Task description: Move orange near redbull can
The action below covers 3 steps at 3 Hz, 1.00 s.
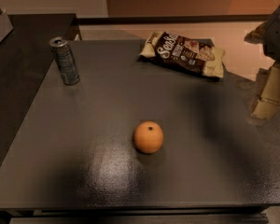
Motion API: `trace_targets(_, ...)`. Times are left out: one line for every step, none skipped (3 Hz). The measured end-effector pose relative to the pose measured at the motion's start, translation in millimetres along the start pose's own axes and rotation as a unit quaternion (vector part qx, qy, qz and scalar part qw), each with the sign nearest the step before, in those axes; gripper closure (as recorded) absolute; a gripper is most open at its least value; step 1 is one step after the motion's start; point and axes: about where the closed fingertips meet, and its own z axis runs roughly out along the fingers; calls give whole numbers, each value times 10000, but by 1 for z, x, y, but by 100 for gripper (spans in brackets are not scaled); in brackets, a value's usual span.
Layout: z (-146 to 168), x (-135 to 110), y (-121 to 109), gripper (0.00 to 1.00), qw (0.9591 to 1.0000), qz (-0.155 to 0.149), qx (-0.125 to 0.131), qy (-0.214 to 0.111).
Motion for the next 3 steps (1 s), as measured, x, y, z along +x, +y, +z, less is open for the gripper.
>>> trace_targets(0, 0, 0, 0, 10000, 0, 1, 0)
trace_targets(4, -8, 1, 0, 9998, -87, -15, -181)
trace_targets(17, -26, 8, 0, 9981, -249, -175, -542)
